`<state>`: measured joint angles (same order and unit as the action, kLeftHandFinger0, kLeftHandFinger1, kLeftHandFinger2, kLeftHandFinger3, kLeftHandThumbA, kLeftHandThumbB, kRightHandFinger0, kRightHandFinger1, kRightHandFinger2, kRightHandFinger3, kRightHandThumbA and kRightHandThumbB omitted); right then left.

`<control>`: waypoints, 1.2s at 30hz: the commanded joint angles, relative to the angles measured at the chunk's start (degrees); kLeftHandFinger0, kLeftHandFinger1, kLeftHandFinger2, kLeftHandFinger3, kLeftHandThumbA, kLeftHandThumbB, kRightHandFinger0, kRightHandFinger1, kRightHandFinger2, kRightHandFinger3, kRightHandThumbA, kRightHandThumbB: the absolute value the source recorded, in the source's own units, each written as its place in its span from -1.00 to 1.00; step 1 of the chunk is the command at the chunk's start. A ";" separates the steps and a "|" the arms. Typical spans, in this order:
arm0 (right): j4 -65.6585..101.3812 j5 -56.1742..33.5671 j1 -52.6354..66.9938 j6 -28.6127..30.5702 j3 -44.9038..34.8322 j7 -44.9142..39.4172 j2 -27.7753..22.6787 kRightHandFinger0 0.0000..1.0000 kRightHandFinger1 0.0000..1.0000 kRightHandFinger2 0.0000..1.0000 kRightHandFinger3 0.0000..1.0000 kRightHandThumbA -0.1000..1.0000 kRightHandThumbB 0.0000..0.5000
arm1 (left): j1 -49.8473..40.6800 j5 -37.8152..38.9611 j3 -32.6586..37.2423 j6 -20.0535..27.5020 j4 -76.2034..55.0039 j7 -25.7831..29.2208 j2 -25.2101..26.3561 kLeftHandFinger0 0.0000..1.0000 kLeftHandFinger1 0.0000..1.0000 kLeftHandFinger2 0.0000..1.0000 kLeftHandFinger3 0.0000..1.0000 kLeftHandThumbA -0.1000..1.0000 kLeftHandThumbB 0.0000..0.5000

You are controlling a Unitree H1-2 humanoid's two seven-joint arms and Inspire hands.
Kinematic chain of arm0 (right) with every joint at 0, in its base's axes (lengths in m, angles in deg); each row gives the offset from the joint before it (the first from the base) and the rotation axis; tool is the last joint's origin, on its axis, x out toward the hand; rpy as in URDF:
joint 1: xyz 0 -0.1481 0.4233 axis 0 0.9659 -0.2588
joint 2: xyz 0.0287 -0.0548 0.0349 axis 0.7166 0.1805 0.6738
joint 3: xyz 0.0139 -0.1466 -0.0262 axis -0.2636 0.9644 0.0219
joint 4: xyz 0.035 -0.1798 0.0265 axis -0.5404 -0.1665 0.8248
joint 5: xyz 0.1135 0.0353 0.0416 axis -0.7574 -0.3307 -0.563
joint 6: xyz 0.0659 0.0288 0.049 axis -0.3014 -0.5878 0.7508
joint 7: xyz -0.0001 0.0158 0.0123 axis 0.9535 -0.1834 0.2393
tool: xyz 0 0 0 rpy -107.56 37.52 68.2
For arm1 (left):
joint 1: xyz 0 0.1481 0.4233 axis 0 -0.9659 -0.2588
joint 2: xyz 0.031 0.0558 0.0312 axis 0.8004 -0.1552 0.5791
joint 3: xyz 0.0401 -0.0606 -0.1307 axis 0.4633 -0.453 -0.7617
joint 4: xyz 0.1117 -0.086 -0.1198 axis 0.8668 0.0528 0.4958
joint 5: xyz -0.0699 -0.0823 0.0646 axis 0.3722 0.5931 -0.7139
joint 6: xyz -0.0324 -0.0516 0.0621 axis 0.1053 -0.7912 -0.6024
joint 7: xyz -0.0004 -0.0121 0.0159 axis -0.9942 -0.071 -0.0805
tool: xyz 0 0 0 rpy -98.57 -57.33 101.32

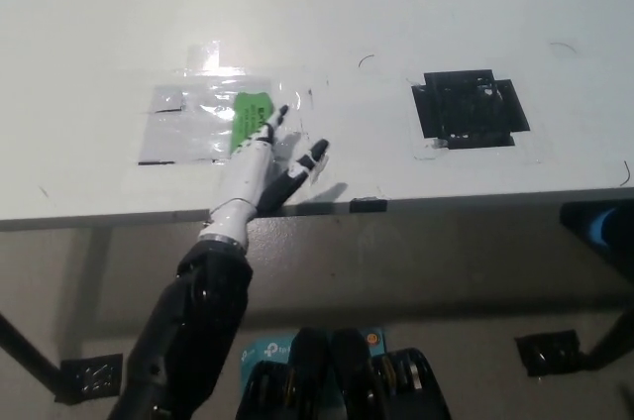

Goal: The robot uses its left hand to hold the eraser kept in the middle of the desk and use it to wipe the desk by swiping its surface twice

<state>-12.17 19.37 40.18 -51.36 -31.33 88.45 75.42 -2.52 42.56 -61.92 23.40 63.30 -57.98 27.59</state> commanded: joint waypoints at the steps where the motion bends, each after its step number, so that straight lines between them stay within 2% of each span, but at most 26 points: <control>1: 2.40 0.48 -1.97 0.44 -0.03 0.67 -1.52 1.00 1.00 1.00 1.00 1.00 0.24 | -3.07 -7.92 9.52 -7.31 6.39 -6.28 -0.64 1.00 1.00 1.00 1.00 1.00 1.00; 5: 1.98 0.44 -2.80 1.14 -0.18 0.93 -1.57 1.00 1.00 1.00 1.00 1.00 0.04 | 0.25 -12.12 16.38 -10.01 10.40 -7.65 -0.35 1.00 1.00 1.00 1.00 1.00 1.00; 9: 2.22 0.92 -3.26 0.47 0.26 0.98 -1.60 1.00 1.00 1.00 1.00 1.00 0.13 | 2.10 -12.34 18.89 -10.16 12.97 -6.98 -0.62 1.00 1.00 1.00 1.00 1.00 1.00; 10: 2.70 1.22 -3.05 -0.09 0.54 0.99 -1.52 1.00 1.00 1.00 1.00 1.00 0.23 | 2.86 -12.57 19.63 -10.51 14.36 -7.36 -1.20 1.00 1.00 1.00 1.00 1.00 1.00; 14: 3.48 1.29 -3.01 -0.85 1.27 0.76 -1.25 1.00 1.00 1.00 1.00 1.00 0.17 | 3.38 -13.27 21.49 -11.25 15.61 -8.41 -1.42 1.00 1.00 1.00 1.00 1.00 1.00; 18: 3.65 1.34 -3.58 -0.06 1.93 0.65 -1.15 1.00 1.00 1.00 1.00 1.00 0.23 | 4.30 -12.84 21.19 -11.06 18.14 -7.52 -2.37 1.00 1.00 1.00 1.00 1.00 1.00; 20: 3.77 1.65 -3.91 -0.10 2.27 0.89 -1.05 1.00 1.00 1.00 1.00 1.00 0.33 | 5.44 -12.41 20.86 -10.39 20.59 -7.10 -3.58 1.00 1.00 1.00 1.00 1.00 0.99; 24: 3.24 2.93 -4.54 0.44 2.87 1.33 -1.26 1.00 1.00 1.00 1.00 1.00 0.20 | 6.23 -12.05 20.61 -10.23 21.75 -7.15 -5.11 1.00 1.00 1.00 1.00 1.00 0.90; 25: 3.31 2.71 -4.68 0.37 2.93 1.14 -1.27 1.00 1.00 1.00 1.00 1.00 0.26 | 6.39 -11.87 20.45 -9.64 22.02 -6.39 -5.55 1.00 1.00 1.00 1.00 1.00 0.89; 27: 3.34 3.12 -5.10 -0.09 3.07 1.45 -1.40 1.00 1.00 1.00 1.00 1.00 0.24 | 7.30 -12.59 21.20 -8.61 23.39 -5.50 -6.54 1.00 1.00 1.00 1.00 1.00 0.98; 29: 3.83 2.86 -5.17 -0.61 3.10 1.34 -1.45 1.00 1.00 1.00 1.00 1.00 0.20 | 8.02 -13.03 22.01 -9.05 23.07 -6.69 -8.25 1.00 1.00 1.00 1.00 1.00 1.00; 33: 4.18 2.84 -5.06 -0.95 3.30 1.09 -1.55 1.00 1.00 1.00 1.00 1.00 0.28 | 8.34 -13.32 23.27 -7.61 22.00 -6.97 -10.84 1.00 1.00 1.00 1.00 1.00 1.00; 36: 4.18 2.99 -4.93 -0.88 3.44 0.96 -1.64 1.00 1.00 1.00 1.00 1.00 0.24 | 8.94 -14.43 25.13 -7.22 21.84 -7.49 -12.66 1.00 1.00 1.00 1.00 1.00 1.00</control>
<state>-10.07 21.52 36.63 -52.24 -28.14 89.28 75.02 11.21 27.49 -40.27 16.00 81.27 -55.45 18.71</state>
